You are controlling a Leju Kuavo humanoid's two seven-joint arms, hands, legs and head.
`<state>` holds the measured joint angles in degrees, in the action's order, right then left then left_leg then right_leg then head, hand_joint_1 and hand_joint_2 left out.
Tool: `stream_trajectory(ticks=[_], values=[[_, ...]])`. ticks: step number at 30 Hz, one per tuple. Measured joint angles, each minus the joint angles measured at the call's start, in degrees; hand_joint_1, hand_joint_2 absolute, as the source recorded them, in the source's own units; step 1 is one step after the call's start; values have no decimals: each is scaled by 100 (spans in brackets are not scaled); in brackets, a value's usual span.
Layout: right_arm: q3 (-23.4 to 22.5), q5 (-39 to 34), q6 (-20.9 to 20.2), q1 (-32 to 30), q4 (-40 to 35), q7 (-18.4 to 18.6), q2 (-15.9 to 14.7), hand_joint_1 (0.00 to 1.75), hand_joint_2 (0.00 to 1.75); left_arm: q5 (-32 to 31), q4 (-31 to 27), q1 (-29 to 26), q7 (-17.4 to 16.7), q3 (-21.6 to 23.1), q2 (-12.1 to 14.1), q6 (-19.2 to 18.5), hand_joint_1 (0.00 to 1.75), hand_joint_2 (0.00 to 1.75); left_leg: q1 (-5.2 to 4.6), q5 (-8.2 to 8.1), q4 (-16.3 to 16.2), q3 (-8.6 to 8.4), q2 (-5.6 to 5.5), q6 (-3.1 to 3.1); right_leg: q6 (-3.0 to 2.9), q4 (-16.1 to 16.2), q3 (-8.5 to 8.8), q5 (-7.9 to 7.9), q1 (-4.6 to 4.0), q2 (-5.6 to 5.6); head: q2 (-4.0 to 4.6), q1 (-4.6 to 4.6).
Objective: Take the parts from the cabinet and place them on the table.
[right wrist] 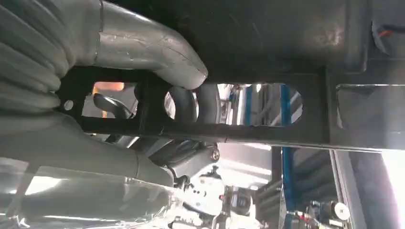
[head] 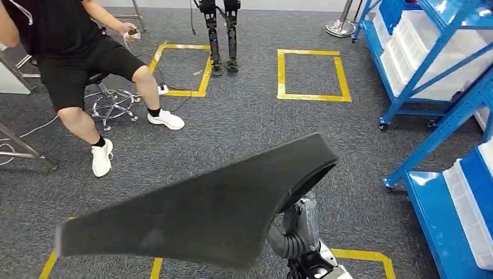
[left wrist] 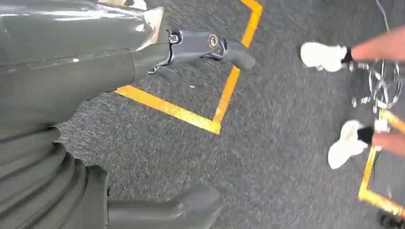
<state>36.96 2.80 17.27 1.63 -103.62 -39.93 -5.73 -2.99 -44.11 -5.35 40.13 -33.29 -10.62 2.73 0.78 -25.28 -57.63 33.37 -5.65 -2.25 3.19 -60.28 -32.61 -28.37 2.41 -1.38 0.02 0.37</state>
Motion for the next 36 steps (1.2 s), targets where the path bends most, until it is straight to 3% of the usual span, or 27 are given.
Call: stream_trajectory(ticks=[1, 2, 5, 6, 7, 8, 10, 11, 12, 14, 15, 16, 17, 20, 21, 22, 23, 24, 26, 27, 28, 29, 30, 31, 32, 35, 36], values=[[-4, -17, 17, 4, 2, 2, -4, 175, 175, -15, 2, 1, 0, -19, 0, 15, 0, 175, -25, -29, -45, 27, -64, 61, -43, 67, 1, -31, -23, -141, 0, -8], [-9, -28, 22, -10, -18, -4, -11, 175, 175, -39, 2, 0, 2, -30, 2, 39, 0, 175, -29, -52, -87, 56, -110, 101, -128, 110, 62, -4, -27, -82, 0, -26], [-35, -70, 33, -8, -26, -4, -9, 175, 175, -72, 13, -39, 2, -83, 4, 85, 0, 175, 18, -23, -60, 102, -195, 161, -244, 104, 59, 4, -65, 32, 0, -18], [-44, -74, 35, -8, -31, -4, -2, 175, 175, -81, 13, -45, 2, -98, 2, 87, 0, 175, 40, -69, -123, 107, -57, 185, -286, 124, 72, 20, -24, 84, 0, -15], [-57, -74, 35, -11, -37, -4, -2, 175, 175, -79, 13, -42, 2, -103, 2, 94, 0, 175, 13, -184, -304, 188, 244, 212, -301, 124, 80, 12, -42, 116, 0, 5], [-66, -74, 35, -18, -48, -4, -2, 175, 175, -79, 13, -17, 2, -107, 13, 94, 0, 175, 22, -400, -693, 386, 423, 238, -362, 122, 82, 2, -67, 178, 0, 37], [-77, -72, 35, -48, -50, -4, -2, 175, 175, -76, 17, 14, 2, -109, 17, 92, 0, 175, 35, -734, -1512, 819, 526, 260, -389, 120, 82, -19, -101, 315, 0, 31], [-81, -70, 35, -75, -50, -4, -4, 175, 175, -68, 39, 13, 2, -107, 15, 70, 0, 175, 36, -775, -1771, 972, 546, 258, -405, 120, 85, -31, -114, 392, 0, 35], [-85, -66, 35, -99, -50, -4, -2, 175, 175, -44, 74, 9, 2, -114, 15, 19, 0, 175, 36, -684, -1733, 973, 552, 246, -416, 120, 95, -43, -123, 457, 0, 31], [-94, -44, 35, -120, -50, -4, 2, 175, 175, -9, 114, 10, 2, -142, 17, -57, 0, 175, 28, -224, -994, 620, 616, 189, -419, 121, 132, -75, -138, 581, 0, 33], [-101, -41, 37, -125, -57, -4, 7, 175, 175, -9, 122, 19, 2, -144, 17, -90, 0, 175, 7, -2, -504, 358, 772, 137, -411, 123, 162, -97, -148, 635, 0, 33], [-109, -31, 46, -142, -68, -4, 18, 175, 175, 0, 136, 46, 2, -144, 18, -101, 0, 175, -56, -20, -201, 198, 1094, 102, -393, 129, 186, -116, -158, 686, 0, 31], [-142, -11, 57, -171, -90, -4, 22, 175, 175, 22, 168, 94, 2, -144, 18, -149, 0, 175, -102, -34, -175, 203, 1037, 91, -353, 127, 182, -140, -223, 758, 0, 28], [-166, 35, 72, -210, -103, -4, 44, 175, 175, 55, 260, 115, 2, -164, 26, -210, 0, 175, -148, -45, -154, 232, 822, 30, -290, 178, 249, -160, -191, 945, 0, 39], [-177, 44, 76, -229, -131, -4, 52, 175, 175, 57, 284, 118, 2, -175, 28, -214, 0, 175, -96, 17, -47, 131, 734, -21, -247, 174, 243, -205, -261, 982, 0, 44], [-197, 63, 83, -245, -140, -7, 46, 175, 175, 59, 310, 112, 9, -173, 17, -221, 0, 175, -80, 39, 3, 86, 685, -20, -228, 56, 225, -245, -196, 670, 0, 22], [-214, 68, 101, -263, -155, -7, 48, 175, 175, 59, 335, 144, 4, -173, 11, -230, 0, 175, -57, 54, 16, 73, 619, -58, -250, -217, 130, -378, -188, 387, 0, 24], [-234, 68, 107, -290, -168, -7, 46, 175, 175, 59, 356, 176, 2, -175, 11, -229, 0, 175, -54, 48, 17, 76, 535, -87, -290, -661, -103, -570, -180, 251, 0, -13], [-265, 70, 109, -386, -166, -7, 31, 175, 175, 46, 404, 200, 2, -173, 11, -205, 0, 175, -56, 44, 14, 80, 330, -88, -287, -1493, -579, -821, -166, 184, 0, -24], [-273, 68, 109, -417, -166, -7, 35, 175, 175, 42, 433, 195, 2, -175, 11, -194, 0, 175, -56, 42, 12, 75, 242, -86, -249, -1547, -654, -780, -166, 181, 0, -28], [-278, 68, 109, -426, -166, -7, 39, 175, 175, 42, 450, 187, 2, -175, 11, -184, 0, 175, -52, 41, 10, 69, 157, -84, -194, -1352, -601, -639, -164, 176, 0, -24], [-284, 68, 109, -426, -166, -7, 42, 175, 175, 42, 472, 187, 2, -173, 9, -177, 0, 175, -47, 37, 5, 57, 68, -73, -133, -967, -448, -429, -147, 161, 0, -31], [-289, 68, 109, -426, -166, -7, 46, 175, 175, 40, 485, 189, 2, -173, 9, -160, 0, 175, -40, 27, -6, 44, -30, -52, -68, -417, -207, -172, -115, 66, 0, -28], [-293, 68, 109, -426, -166, -7, 48, 175, 175, 39, 487, 190, 2, -173, 9, -155, 0, 175, -38, 13, -26, 66, -100, -14, -28, -1, -39, -23, -63, -262, 0, -44], [-295, 72, 109, -440, -168, -7, 57, 175, 175, 42, 492, 207, -2, -175, 11, -144, 0, 175, -96, -23, -105, 93, -175, 36, -98, 130, -33, 3, -72, -325, 0, -40], [-297, 114, 105, -436, -170, -7, 85, 175, 175, 44, 492, 155, 2, -199, 11, -144, 0, 175, -15, 7, -60, 141, -319, 140, -262, 106, 24, 25, -132, -142, 0, -26], [-299, 114, 107, -436, -170, -7, 94, 175, 175, 44, 492, 128, 2, -225, 26, -144, 0, 175, 0, -12, -77, 155, -381, 170, -316, 146, 52, 51, -54, -74, 0, -31]])
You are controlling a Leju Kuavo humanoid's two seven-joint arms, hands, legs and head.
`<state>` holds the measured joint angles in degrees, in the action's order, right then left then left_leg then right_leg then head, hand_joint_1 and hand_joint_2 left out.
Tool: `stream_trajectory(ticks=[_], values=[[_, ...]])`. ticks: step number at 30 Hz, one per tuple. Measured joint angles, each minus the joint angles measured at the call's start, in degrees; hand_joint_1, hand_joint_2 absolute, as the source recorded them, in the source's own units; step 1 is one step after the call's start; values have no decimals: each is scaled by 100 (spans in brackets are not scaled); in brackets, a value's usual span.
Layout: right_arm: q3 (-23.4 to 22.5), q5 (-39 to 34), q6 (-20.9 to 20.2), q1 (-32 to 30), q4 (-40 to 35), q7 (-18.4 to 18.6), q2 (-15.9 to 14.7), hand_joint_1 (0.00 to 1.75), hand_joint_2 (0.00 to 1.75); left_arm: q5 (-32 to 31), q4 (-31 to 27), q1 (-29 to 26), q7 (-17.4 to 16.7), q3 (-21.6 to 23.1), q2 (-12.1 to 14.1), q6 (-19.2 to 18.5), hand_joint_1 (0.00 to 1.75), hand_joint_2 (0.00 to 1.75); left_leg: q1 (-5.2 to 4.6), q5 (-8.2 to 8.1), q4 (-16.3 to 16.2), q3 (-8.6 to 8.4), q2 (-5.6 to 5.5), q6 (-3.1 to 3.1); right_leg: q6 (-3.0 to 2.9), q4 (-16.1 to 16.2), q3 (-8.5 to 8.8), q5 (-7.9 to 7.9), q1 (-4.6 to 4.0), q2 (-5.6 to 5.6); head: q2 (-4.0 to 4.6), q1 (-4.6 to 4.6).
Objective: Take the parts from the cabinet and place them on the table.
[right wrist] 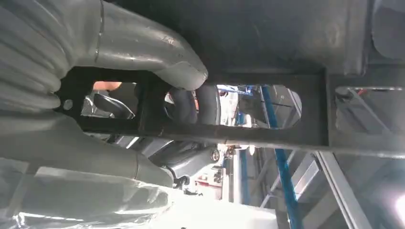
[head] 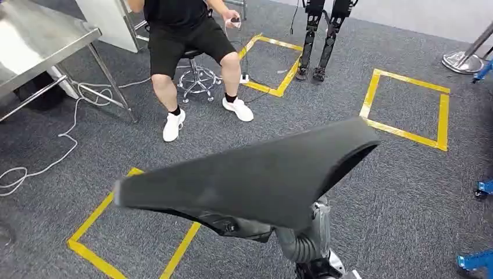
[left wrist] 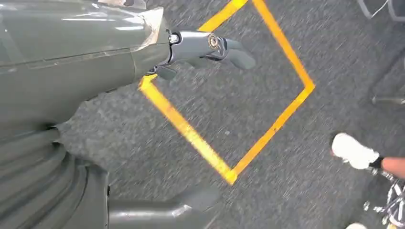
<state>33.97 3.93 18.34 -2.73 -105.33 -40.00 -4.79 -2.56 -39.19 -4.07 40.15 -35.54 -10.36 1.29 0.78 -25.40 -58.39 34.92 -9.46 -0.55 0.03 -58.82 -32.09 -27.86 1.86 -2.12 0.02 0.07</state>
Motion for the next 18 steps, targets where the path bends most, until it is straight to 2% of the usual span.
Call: stream_trajectory(ticks=[1, 2, 3, 5, 6, 7, 8, 9, 10, 11, 12, 14, 15, 16, 17, 18], values=[[0, 7, -4, 6, -4, 0, 13, 175, 175, 0, 4, -23, 0, -20, -16, 0, 0, 175, -22, -58, -104, 21, 317, 18, -13, 13, 22, 3, -18, 58, 0, 7], [0, 13, -11, -5, -7, 0, 39, 175, 175, 2, 4, -17, 0, -30, -22, 0, 0, 175, -28, -221, -373, 154, 654, 59, -83, 14, 38, -19, -20, 130, 0, 97], [0, 18, -15, -7, -13, 0, 54, 175, 175, 6, 2, 4, 0, -46, -18, 0, 0, 175, -8, -426, -771, 363, 815, 91, -102, 14, 41, -30, -47, 196, 0, 85], [0, 22, -26, -7, -13, 0, 66, 175, 175, 4, 2, 3, 0, -61, -22, 0, 0, 175, 17, -739, -1593, 818, 917, 135, -136, 12, 49, -60, -71, 372, 0, 94], [2, 22, -35, -10, -13, 0, 79, 175, 175, 4, 2, -15, 0, -61, -24, 0, 0, 175, 29, -720, -1727, 912, 930, 141, -147, 12, 56, -70, -78, 448, 0, 87], [2, 24, -42, -5, -13, 0, 90, 175, 175, 4, 2, -30, 0, -65, -24, 0, 0, 175, 37, -572, -1576, 854, 936, 140, -154, 12, 67, -83, -83, 521, 0, 92], [0, 24, -50, -3, -13, 0, 96, 175, 175, 4, 2, -33, 0, -70, -24, 0, 0, 175, 36, -352, -1218, 673, 956, 125, -145, 12, 88, -101, -87, 585, 0, 94], [0, 22, -55, -4, -13, 0, 101, 175, 175, 4, 2, -34, 0, -72, -24, 0, 0, 175, 28, -115, -723, 405, 1037, 88, -135, 13, 118, -122, -94, 652, 0, 92], [0, 24, -59, -1, -13, 0, 109, 175, 175, 4, -4, -29, 0, -74, -22, 0, 0, 175, -4, 64, -243, 121, 1257, 23, -123, 15, 152, -145, -106, 712, 0, 94], [0, 22, -65, 2, -13, 0, 124, 175, 175, 4, -24, -13, 0, -74, -18, 0, 0, 175, -58, -7, -86, 32, 1465, -42, -97, 14, 176, -168, -135, 762, 0, 81], [0, 24, -70, 6, -15, 0, 131, 175, 175, 4, -28, 2, 2, -74, -22, 0, 0, 175, -79, 2, -58, 48, 1406, -58, -55, 16, 181, -192, -156, 821, 0, 61], [0, 20, -81, 19, -15, -2, 144, 175, 175, -33, -31, -5, 0, -78, -16, 4, 0, 175, -115, -13, -57, 61, 1272, -117, -12, 52, 218, -203, -119, 955, 0, 70], [0, 17, -83, 50, -15, -2, 144, 175, 175, -70, -37, -19, 0, -85, -13, 26, 0, 175, -117, 20, 5, 45, 1190, -151, 28, 76, 254, -214, -150, 1016, 0, 83], [0, 9, -83, 81, -15, -2, 144, 175, 175, -116, -55, -46, 0, -89, -13, 48, 0, 175, -33, 91, 105, -43, 1126, -185, 57, 47, 210, -249, -191, 895, 0, 68], [0, 4, -83, 104, -13, 0, 133, 175, 175, -133, -68, -51, 2, -87, -20, 63, 0, 175, -41, 96, 136, -69, 1072, -177, 59, -96, 200, -315, -121, 591, 0, 39], [-2, -2, -83, 103, -15, -4, 133, 175, 175, -179, -72, -24, 0, -85, -20, 114, 0, 175, -34, 97, 131, -63, 1000, -186, 39, -433, 27, -476, -114, 411, 0, 44]])
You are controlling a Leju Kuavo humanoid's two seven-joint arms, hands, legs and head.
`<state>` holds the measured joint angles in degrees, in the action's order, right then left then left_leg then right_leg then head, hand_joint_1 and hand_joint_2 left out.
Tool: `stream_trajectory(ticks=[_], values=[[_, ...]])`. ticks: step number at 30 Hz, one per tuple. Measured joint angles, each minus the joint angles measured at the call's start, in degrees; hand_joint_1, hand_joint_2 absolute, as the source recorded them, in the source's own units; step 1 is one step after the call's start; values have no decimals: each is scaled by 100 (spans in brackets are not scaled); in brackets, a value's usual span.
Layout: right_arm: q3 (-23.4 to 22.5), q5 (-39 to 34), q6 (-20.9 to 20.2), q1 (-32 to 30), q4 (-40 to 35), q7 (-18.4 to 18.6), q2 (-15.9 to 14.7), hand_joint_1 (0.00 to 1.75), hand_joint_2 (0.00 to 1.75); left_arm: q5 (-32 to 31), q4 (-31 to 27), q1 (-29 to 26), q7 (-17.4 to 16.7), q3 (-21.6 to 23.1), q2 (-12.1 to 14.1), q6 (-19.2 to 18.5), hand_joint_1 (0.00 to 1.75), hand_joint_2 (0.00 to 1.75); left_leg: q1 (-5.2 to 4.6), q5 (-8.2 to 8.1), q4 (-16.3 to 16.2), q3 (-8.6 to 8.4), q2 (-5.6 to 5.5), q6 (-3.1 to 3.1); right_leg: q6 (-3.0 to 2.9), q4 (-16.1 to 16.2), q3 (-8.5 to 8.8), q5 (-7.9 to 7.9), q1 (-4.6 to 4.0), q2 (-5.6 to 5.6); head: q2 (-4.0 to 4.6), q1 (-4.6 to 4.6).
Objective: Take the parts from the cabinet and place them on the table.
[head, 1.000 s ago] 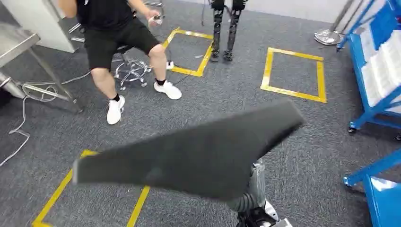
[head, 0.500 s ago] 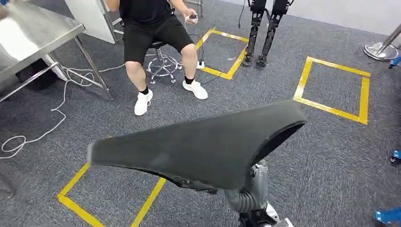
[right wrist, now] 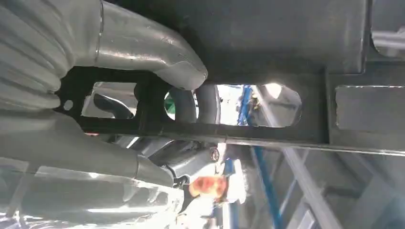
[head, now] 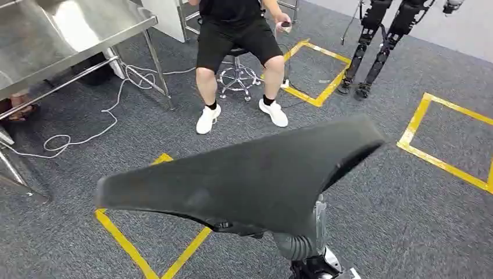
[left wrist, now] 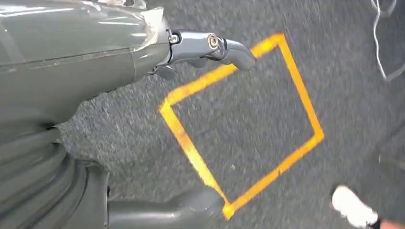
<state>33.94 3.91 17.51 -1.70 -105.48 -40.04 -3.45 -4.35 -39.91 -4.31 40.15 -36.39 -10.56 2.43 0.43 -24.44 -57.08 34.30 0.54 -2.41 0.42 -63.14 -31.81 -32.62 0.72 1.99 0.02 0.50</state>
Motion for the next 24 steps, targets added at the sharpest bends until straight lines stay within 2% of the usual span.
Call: stream_trajectory(ticks=[2, 3, 4, 5, 6, 7, 8, 9, 11, 12, 13, 14, 15, 17, 18, 19, 20, 21, 22, 23, 24], values=[[-22, -24, -15, -74, 9, 0, -44, 175, 175, -67, 0, 61, 0, 54, 11, 154, 0, 175, 5, 4, -5, 7, -183, -10, -26, -864, -477, -289, 26, -107, 0, -37], [-24, -24, -18, -106, 9, 0, -57, 175, 175, -91, 2, 67, 0, 81, 18, 222, 0, 175, 9, 3, -7, 4, -272, -9, 6, -1098, -627, -303, 31, -121, 0, -43], [-28, -26, -20, -124, 9, 0, -72, 175, 175, -116, 4, 58, 0, 116, 17, 291, 0, 175, 12, 0, -8, -7, -358, -5, 55, -1067, -658, -222, 45, -126, 0, -41], [-28, -26, -20, -124, 9, 0, -85, 175, 175, -124, 20, 52, 0, 182, 20, 365, 0, 175, 19, -6, -13, -17, -457, 6, 129, -758, -559, -26, 64, -137, 0, -44], [-31, -26, -20, -123, 9, 0, -90, 175, 175, -133, 46, 58, 0, 234, 22, 413, 0, 175, 28, -15, -28, -29, -552, 22, 207, -278, -361, 216, 101, -188, 0, -41], [-33, -26, -20, -122, 9, 0, -96, 175, 175, -140, 63, 60, 0, 286, 22, 435, 0, 175, 37, -38, -63, -20, -631, 60, 282, 222, -151, 426, 156, -386, 0, -46], [-33, -26, -20, -121, 11, 0, -101, 175, 175, -140, 66, 65, 0, 317, 37, 448, 0, 175, 24, -60, -100, -1, -692, 106, 243, 323, -136, 414, 158, -588, 0, -55], [-31, -26, -20, -132, 11, 0, -103, 175, 175, -140, 68, 65, 0, 339, 52, 463, 0, 175, -1, -89, -140, 33, -753, 143, 152, 386, -73, 444, 136, -523, 0, -70], [-33, -26, -20, -134, 11, 0, -103, 175, 175, -140, 85, 50, 0, 365, 63, 478, 0, 175, 35, -57, -108, 68, -807, 182, 50, 363, -73, 449, 91, -443, 0, -48], [-33, -31, -20, -131, 11, 0, -96, 175, 175, -142, 98, 37, 0, 372, 79, 485, 0, 175, 60, -56, -116, 76, -860, 197, 7, 373, -60, 462, 100, -389, 0, -55], [-37, -31, -20, -123, 9, 0, -94, 175, 175, -144, 103, 30, 0, 380, 85, 483, 0, 175, 74, -86, -162, 73, -717, 212, -26, 393, -47, 470, 121, -341, 0, -48], [-39, -31, -20, -127, 9, 0, -94, 175, 175, -144, 105, 36, 0, 398, 87, 485, 0, 175, 45, -184, -328, 137, -383, 238, -64, 394, -32, 464, 104, -290, 0, -22], [-39, -31, -20, -133, 4, 0, -89, 175, 175, -144, 105, 67, 0, 409, 96, 485, 0, 175, 49, -367, -650, 308, -189, 262, -92, 393, -27, 449, 87, -230, 0, 5], [-39, -31, -17, -148, 4, 0, -92, 175, 175, -144, 109, 106, 0, 437, 105, 507, 0, 175, 61, -771, -1567, 785, -75, 285, -134, 391, -28, 428, 38, -70, 0, 0], [-39, -33, -17, -151, 4, 0, -92, 175, 175, -151, 116, 102, 0, 481, 105, 531, 0, 175, 61, -839, -1857, 944, -69, 283, -149, 390, -28, 417, 25, 5, 0, 2], [-39, -37, -13, -151, 4, 0, -92, 175, 175, -148, 129, 100, 0, 507, 107, 561, 0, 175, 61, -772, -1880, 968, -68, 267, -158, 391, -21, 408, 10, 80, 0, 2], [-39, -37, -6, -150, 4, 0, -94, 175, 175, -135, 144, 103, 0, 527, 109, 592, 0, 175, 58, -606, -1647, 855, -64, 237, -167, 391, -9, 394, -7, 150, 0, 2], [-39, -44, -6, -151, 4, 0, -96, 175, 175, -111, 153, 105, 0, 557, 122, 612, 0, 175, 44, -394, -1241, 639, -29, 189, -174, 393, 9, 385, -25, 216, 0, 2], [-42, -46, -2, -149, 4, 0, -98, 175, 175, -103, 153, 108, 0, 577, 142, 625, 0, 175, 5, -181, -722, 344, 107, 109, -184, 396, 28, 371, -43, 282, 0, 0], [-39, -52, 6, -148, 4, 0, -98, 175, 175, -74, 153, 123, 0, 607, 166, 629, 0, 175, -77, -110, -305, 98, 470, 8, -174, 398, 50, 358, -47, 331, 0, 2], [-42, -55, 26, -152, 4, 0, -101, 175, 175, -35, 155, 153, 0, 625, 184, 627, 0, 175, -100, -167, -257, 100, 483, 25, -133, 392, 48, 328, -118, 397, 0, -6]])
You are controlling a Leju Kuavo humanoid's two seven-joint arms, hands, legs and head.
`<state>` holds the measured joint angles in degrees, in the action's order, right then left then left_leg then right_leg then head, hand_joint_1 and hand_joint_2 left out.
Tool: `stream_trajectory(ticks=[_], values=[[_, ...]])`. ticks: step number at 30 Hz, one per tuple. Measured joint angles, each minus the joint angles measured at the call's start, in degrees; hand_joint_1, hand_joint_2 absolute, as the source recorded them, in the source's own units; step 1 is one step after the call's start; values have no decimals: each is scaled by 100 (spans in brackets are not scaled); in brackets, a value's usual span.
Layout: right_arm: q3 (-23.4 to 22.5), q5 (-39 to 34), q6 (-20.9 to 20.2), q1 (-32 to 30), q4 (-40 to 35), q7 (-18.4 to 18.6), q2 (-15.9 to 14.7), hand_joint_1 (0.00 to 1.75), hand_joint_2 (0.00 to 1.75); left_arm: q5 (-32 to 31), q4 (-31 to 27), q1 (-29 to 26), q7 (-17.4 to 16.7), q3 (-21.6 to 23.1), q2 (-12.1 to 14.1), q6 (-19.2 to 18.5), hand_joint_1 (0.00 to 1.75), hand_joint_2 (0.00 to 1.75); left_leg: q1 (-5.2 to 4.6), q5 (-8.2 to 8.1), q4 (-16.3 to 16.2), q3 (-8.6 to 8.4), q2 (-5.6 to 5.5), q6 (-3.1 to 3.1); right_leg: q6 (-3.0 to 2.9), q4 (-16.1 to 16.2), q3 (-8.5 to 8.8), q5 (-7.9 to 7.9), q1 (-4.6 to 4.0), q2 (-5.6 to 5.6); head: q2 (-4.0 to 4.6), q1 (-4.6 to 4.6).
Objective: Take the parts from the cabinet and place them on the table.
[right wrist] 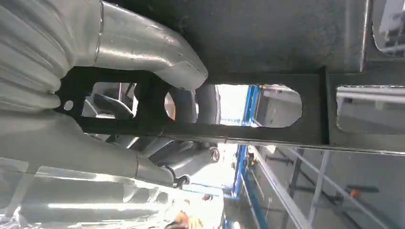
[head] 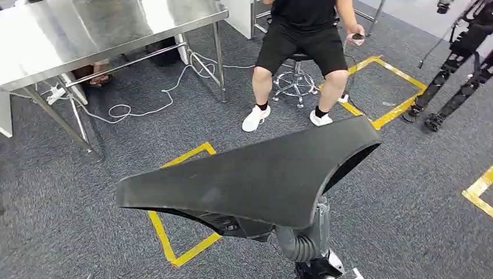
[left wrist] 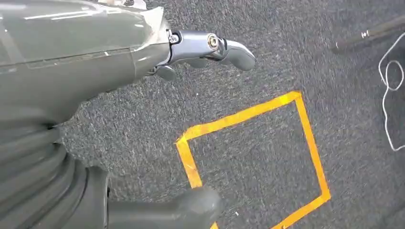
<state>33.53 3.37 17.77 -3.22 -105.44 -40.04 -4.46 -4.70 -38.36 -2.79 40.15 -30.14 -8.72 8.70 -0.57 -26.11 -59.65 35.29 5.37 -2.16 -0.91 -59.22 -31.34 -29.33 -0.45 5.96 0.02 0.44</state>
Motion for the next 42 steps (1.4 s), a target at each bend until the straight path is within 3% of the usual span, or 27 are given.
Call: stream_trajectory(ticks=[3, 4, 6, 7, 9, 10, 11, 13, 14, 15, 18, 19, 21, 22, 24, 25, 26, 28, 29, 30, 34, 35, 36, 37, 38, 40, 42], values=[[9, -26, 96, 13, 0, 0, 2, 175, 175, 57, -2, -51, 4, 20, 32, -4, 0, 175, -46, 4, 39, 23, -216, -43, 53, 48, 55, -17, 36, 186, 0, 9], [11, -37, 120, 19, -7, 0, 11, 175, 175, 74, -4, -67, 4, 28, 41, 0, 0, 175, -17, 54, 139, -73, -302, -76, 90, 68, 107, -42, -12, 220, 0, 15], [11, -48, 173, 32, -4, -2, 4, 175, 175, 109, -4, -62, 9, 98, 41, 33, 0, 175, 63, 131, 232, -135, -435, -98, 100, -317, -61, -221, 34, -360, 0, -11], [11, -54, 173, 25, -2, -2, 2, 175, 175, 120, -4, -27, 7, 120, 48, 50, 0, 175, 66, 138, 231, -126, -532, -108, 76, -761, -287, -407, 54, -494, 0, -56], [20, -55, 164, 10, 17, 0, -4, 175, 175, 146, -4, -18, 7, 131, 48, 92, 0, 175, 68, 135, 228, -120, -716, -109, 92, -1569, -728, -664, 99, -553, 0, -59], [31, -52, 162, 10, 26, 0, -4, 175, 175, 153, -4, -32, 7, 133, 48, 92, 0, 175, 72, 134, 226, -124, -801, -106, 133, -1659, -810, -636, 116, -554, 0, -61], [35, -52, 162, 13, 28, 0, -4, 175, 175, 159, -4, -42, 7, 138, 48, 96, 0, 175, 81, 129, 218, -128, -896, -98, 208, -1480, -759, -504, 142, -557, 0, -57], [35, -50, 162, 13, 28, 0, -4, 175, 175, 162, -4, -45, 2, 157, 48, 96, 0, 175, 107, 121, 211, -149, -1083, -58, 358, -567, -357, -64, 200, -629, 0, -59], [35, -50, 162, 19, 31, 0, -4, 175, 175, 164, -4, -44, 2, 164, 50, 96, 0, 175, 111, 107, 193, -140, -1158, -18, 410, -88, -145, 111, 249, -860, 0, -70], [39, -50, 162, 22, 33, 0, 4, 175, 175, 170, -4, -36, -2, 162, 57, 96, 0, 175, 67, 77, 135, -121, -1224, 40, 354, 36, -133, 118, 239, -952, 0, -85], [63, -48, 162, 37, 33, 0, 17, 175, 175, 177, -4, -72, 0, 162, 68, 98, 0, 175, 133, 105, 157, -64, -1345, 145, 203, 9, -99, 145, 186, -790, 0, -59], [63, -48, 160, 52, 33, 0, 22, 175, 175, 177, -4, -96, 0, 164, 68, 98, 0, 175, 153, 88, 145, -46, -1395, 175, 160, 36, -72, 160, 235, -738, 0, -61], [72, -50, 131, 86, 35, 0, 63, 175, 175, 146, -7, -105, 0, 179, 70, 170, 0, 175, 133, -93, -181, 80, -834, 218, 73, 52, -40, 143, 231, -628, 0, 0], [74, -57, 124, 105, 37, -2, 79, 175, 175, 109, -11, -85, 0, 197, 85, 241, 0, 175, 146, -278, -561, 281, -680, 241, 26, 52, -32, 132, 211, -569, 0, 4], [76, -63, 109, 159, 70, 0, 83, 175, 175, 92, -11, -77, 0, 310, 98, 326, 0, 175, 166, -592, -1395, 753, -587, 278, -10, 51, -30, 107, 176, -414, 0, 7], [77, -68, 109, 183, 94, 0, 87, 175, 175, 92, -11, -84, 0, 348, 98, 341, 0, 175, 172, -596, -1570, 874, -569, 286, -15, 51, -30, 100, 170, -339, 0, 7], [74, -77, 107, 209, 107, 0, 96, 175, 175, 94, -11, -92, 0, 387, 98, 348, 0, 175, 174, -478, -1467, 844, -548, 282, -24, 51, -23, 90, 166, -268, 0, 4], [74, -76, 109, 267, 131, 0, 101, 175, 175, 98, -18, -91, 0, 454, 103, 358, 0, 175, 170, -45, -670, 428, -443, 248, 2, 52, 12, 57, 165, -143, 0, 7], [74, -76, 109, 294, 140, 0, 101, 175, 175, 103, -22, -80, 0, 474, 107, 361, 0, 175, 154, 126, -211, 149, -248, 204, 21, 52, 43, 40, 156, -88, 0, 11], [74, -79, 111, 309, 142, 0, 101, 175, 175, 111, -26, -52, 0, 514, 111, 363, 0, 175, 99, 78, 54, 23, 33, 169, 52, 51, 67, 14, 121, -40, 0, 11], [77, -94, 166, 327, 140, 0, 107, 175, 175, 151, -46, -52, 2, 590, 140, 354, 0, 175, 35, 68, 83, 23, -246, 58, 181, 108, 141, -37, 100, 149, 0, 2], [74, -94, 170, 321, 138, 0, 107, 175, 175, 153, -59, -67, 0, 601, 146, 358, 0, 175, 131, 129, 178, -65, -298, 6, 216, 56, 113, -78, 58, 106, 0, -4], [72, -92, 175, 318, 140, 0, 103, 175, 175, 153, -68, -74, 11, 627, 144, 402, 0, 175, 102, 128, 200, -88, -319, -4, 212, -97, 85, -150, 101, -187, 0, -33], [68, -87, 179, 316, 138, -2, 103, 175, 175, 153, -68, -52, 9, 686, 146, 424, 0, 175, 111, 129, 193, -91, -362, -28, 163, -490, -125, -340, 104, -401, 0, -35], [57, -85, 179, 300, 142, 0, 96, 175, 175, 151, -70, -32, 9, 719, 153, 459, 0, 175, 110, 124, 194, -92, -417, -50, 132, -964, -383, -520, 122, -492, 0, -70], [57, -72, 181, 268, 148, 0, 83, 175, 175, 144, -77, -28, 9, 762, 153, 503, 0, 175, 107, 105, 190, -97, -521, -65, 152, -1660, -831, -676, 134, -545, 0, -74], [55, -63, 188, 270, 151, 0, 68, 175, 175, 144, -77, -40, 9, 841, 153, 509, 0, 175, 109, 81, 185, -129, -606, -55, 259, -1386, -810, -420, 139, -547, 0, -81]])
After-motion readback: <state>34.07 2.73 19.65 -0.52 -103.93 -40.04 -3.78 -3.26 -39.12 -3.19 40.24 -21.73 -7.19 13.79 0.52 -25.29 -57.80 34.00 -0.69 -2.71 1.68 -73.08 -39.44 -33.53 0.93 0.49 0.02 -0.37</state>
